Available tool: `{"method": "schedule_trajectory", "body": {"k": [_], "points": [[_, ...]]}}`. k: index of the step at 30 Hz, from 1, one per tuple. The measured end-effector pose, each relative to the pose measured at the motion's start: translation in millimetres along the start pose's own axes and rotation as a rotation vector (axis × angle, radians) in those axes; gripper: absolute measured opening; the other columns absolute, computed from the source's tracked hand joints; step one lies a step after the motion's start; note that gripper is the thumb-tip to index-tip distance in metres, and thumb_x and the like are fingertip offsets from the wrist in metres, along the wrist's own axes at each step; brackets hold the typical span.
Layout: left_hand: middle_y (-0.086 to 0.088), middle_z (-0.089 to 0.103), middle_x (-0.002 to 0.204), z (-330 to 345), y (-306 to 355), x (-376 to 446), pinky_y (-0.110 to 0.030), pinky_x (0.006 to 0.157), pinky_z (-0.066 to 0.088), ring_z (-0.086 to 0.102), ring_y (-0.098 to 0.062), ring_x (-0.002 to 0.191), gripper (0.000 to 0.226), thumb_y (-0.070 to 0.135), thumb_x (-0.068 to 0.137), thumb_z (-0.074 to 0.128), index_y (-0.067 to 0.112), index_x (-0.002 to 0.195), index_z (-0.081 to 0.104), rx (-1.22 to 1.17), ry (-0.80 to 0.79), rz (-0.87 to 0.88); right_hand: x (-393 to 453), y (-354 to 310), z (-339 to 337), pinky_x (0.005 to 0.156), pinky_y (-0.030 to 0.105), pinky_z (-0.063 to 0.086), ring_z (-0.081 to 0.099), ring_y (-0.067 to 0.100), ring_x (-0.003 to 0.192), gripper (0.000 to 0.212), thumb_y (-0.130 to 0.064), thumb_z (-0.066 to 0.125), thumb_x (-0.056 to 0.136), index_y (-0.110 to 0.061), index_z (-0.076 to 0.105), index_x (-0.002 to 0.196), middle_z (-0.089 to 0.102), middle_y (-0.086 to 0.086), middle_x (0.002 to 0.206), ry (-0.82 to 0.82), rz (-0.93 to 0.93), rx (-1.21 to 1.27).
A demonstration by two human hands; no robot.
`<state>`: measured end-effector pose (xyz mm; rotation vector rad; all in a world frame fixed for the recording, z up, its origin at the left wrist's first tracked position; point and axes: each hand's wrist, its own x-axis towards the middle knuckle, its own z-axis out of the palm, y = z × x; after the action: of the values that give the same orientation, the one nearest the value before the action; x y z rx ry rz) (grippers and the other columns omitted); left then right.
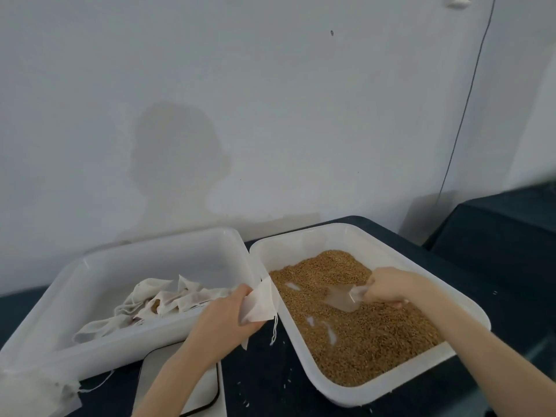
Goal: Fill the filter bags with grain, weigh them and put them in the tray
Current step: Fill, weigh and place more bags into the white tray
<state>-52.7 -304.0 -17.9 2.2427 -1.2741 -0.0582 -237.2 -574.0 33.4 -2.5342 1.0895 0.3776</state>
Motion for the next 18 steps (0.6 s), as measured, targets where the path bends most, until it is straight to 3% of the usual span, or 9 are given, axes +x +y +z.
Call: {"method": "schedule_trajectory", "body": {"k": [3,5,9,11,13,15,18], "points": [[0.013,0.063,0.083,4.2,6.7,1.3,-0.015,0.059,0.046,0.061,0.0,0.071,0.028,0.052,0.083,0.059,0.038,0.101,0.042,0.005,-0.013,0.009,16.0,-17.4,19.3,0.045,0.016,0.04,0.042,0.008,0.045,0.043,-0.041,0.049,0.097,-0.001,0.061,0.107,0.053,0.001,0.072,0.041,0.003,0.088],[0.012,0.063,0.083,6.1,9.5,1.3,-0.015,0.061,0.048,0.061,0.0,0.072,0.025,0.049,0.084,0.059,0.037,0.1,0.044,-0.004,-0.02,0.008,25.6,-26.6,30.6,0.047,0.017,0.044,0.045,0.007,0.046,0.033,-0.034,0.049,0.099,-0.004,0.057,0.108,0.054,0.001,0.073,0.09,0.01,0.101],[0.016,0.06,0.086,6.2,9.5,-1.6,-0.014,0.061,0.043,0.058,0.0,0.074,0.028,0.051,0.084,0.059,0.039,0.103,0.043,0.014,-0.016,0.013,36.2,-38.3,43.9,0.044,0.016,0.038,0.044,0.007,0.046,0.033,-0.023,0.044,0.1,-0.001,0.061,0.118,0.054,-0.001,0.069,0.097,-0.014,0.103],[0.017,0.06,0.084,5.4,6.6,-4.4,-0.013,0.06,0.042,0.058,0.002,0.072,0.028,0.052,0.083,0.059,0.04,0.102,0.043,0.003,-0.028,0.001,37.7,-39.8,45.9,0.044,0.017,0.036,0.041,0.006,0.044,0.029,-0.022,0.043,0.101,-0.006,0.062,0.114,0.06,0.0,0.081,0.073,-0.047,0.121],[0.018,0.06,0.081,3.5,1.1,-7.4,-0.012,0.059,0.042,0.057,0.006,0.071,0.03,0.054,0.081,0.059,0.042,0.102,0.043,-0.019,-0.028,-0.015,37.3,-39.8,45.6,0.046,0.017,0.035,0.038,0.005,0.043,0.026,-0.024,0.041,0.101,-0.009,0.061,0.105,0.057,-0.001,0.08,0.065,-0.088,0.15],[0.018,0.061,0.081,0.7,-4.9,-9.8,-0.012,0.06,0.043,0.057,0.008,0.071,0.033,0.056,0.079,0.06,0.042,0.103,0.043,-0.054,-0.016,-0.037,35.4,-37.5,44.2,0.048,0.018,0.035,0.038,0.007,0.046,0.034,-0.032,0.04,0.102,-0.005,0.059,0.11,0.052,-0.003,0.071,0.082,-0.129,0.197],[0.019,0.062,0.085,-2.8,-10.0,-13.0,-0.012,0.063,0.043,0.057,0.008,0.076,0.035,0.057,0.078,0.06,0.041,0.107,0.046,-0.096,0.001,-0.05,30.4,-32.5,39.4,0.056,0.02,0.042,0.045,0.008,0.054,0.038,-0.039,0.04,0.102,-0.009,0.055,0.118,0.055,-0.001,0.077,0.111,-0.208,0.236]]}}
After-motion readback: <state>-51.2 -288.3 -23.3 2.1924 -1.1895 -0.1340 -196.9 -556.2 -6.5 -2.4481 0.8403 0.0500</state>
